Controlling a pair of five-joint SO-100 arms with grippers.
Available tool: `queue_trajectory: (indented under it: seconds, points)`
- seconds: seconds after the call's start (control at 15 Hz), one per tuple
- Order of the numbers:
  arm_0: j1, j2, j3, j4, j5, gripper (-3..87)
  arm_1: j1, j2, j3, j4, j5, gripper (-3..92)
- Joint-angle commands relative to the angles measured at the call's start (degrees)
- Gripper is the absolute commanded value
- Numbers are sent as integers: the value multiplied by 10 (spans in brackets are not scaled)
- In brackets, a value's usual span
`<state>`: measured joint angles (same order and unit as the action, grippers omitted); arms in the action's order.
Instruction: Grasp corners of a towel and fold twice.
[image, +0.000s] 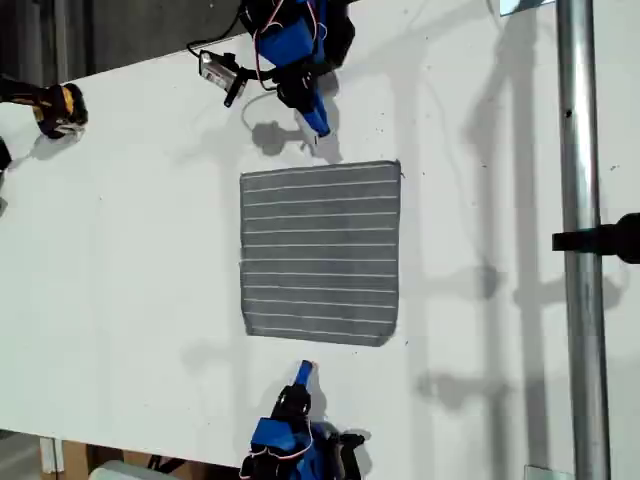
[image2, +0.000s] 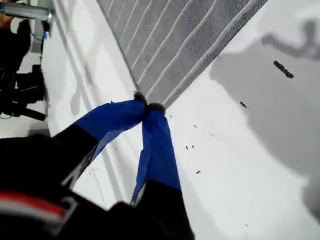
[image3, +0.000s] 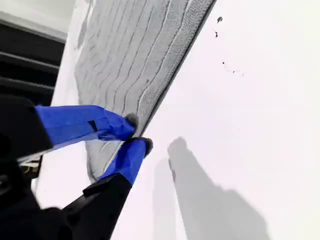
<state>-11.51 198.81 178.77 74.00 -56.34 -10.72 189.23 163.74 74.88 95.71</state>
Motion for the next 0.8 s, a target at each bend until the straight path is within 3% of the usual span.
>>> queue_trajectory:
  seconds: [0.0,0.73]
  points:
    - [-4,2,0,2,1,51,-11,-4,-14,-10,8,-1]
    - [-5,2,0,2,1,51,4,-4,-20,-2,-15,-1]
